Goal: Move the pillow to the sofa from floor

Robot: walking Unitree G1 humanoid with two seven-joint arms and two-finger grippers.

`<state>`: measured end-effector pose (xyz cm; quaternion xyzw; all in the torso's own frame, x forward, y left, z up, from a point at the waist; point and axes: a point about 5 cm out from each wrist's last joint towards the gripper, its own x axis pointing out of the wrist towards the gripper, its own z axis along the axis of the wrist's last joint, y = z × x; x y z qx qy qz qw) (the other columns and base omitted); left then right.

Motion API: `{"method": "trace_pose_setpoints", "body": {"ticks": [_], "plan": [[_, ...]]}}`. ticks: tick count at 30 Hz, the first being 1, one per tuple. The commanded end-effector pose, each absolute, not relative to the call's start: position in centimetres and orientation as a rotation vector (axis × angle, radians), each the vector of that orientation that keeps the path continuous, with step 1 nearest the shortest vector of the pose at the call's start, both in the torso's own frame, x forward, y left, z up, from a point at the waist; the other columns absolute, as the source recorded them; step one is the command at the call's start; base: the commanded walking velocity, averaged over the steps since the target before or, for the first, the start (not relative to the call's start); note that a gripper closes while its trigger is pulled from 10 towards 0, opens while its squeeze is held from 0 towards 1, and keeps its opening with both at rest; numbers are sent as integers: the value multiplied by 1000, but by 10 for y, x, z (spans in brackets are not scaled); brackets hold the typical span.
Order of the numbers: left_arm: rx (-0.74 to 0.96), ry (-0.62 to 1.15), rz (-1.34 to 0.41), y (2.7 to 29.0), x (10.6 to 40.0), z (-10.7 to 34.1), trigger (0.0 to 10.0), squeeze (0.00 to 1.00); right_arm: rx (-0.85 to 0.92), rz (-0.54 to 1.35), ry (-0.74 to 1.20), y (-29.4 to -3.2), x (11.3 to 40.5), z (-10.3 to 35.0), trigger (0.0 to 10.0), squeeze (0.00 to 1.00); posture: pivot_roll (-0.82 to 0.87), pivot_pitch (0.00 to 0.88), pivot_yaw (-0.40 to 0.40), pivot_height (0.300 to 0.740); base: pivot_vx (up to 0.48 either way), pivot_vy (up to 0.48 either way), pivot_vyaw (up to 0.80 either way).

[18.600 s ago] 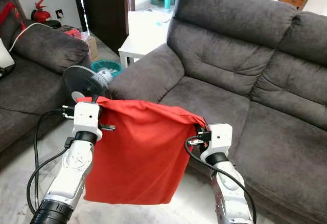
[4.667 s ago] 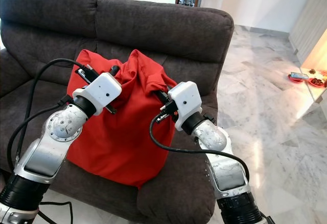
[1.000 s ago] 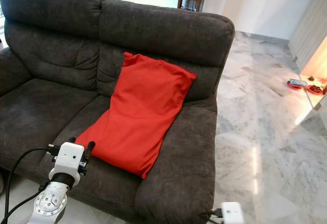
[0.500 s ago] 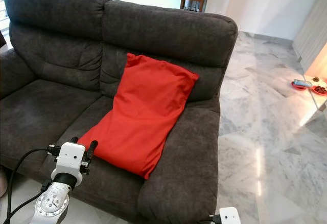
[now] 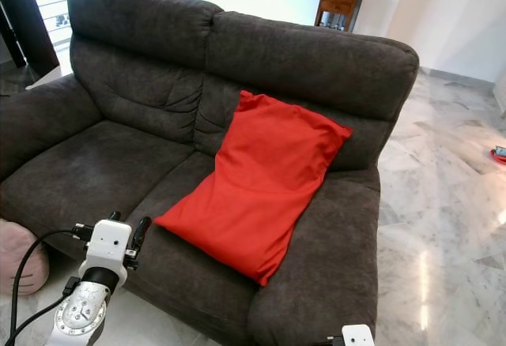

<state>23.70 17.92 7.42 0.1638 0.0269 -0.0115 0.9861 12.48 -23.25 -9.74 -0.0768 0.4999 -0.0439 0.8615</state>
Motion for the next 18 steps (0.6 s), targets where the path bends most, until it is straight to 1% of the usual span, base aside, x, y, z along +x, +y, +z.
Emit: {"method": "trace_pose_setpoints", "body": {"ticks": [1,18], "plan": [[327,32,-36,176,239,78,10000,0,-163,-104,1052,-235,124,-97,10000,0,152,0,-88,740,0,300,0],[323,31,-36,177,240,78,10000,0,-153,-92,1049,-227,131,-97,10000,0,154,0,-86,740,0,300,0]]}}
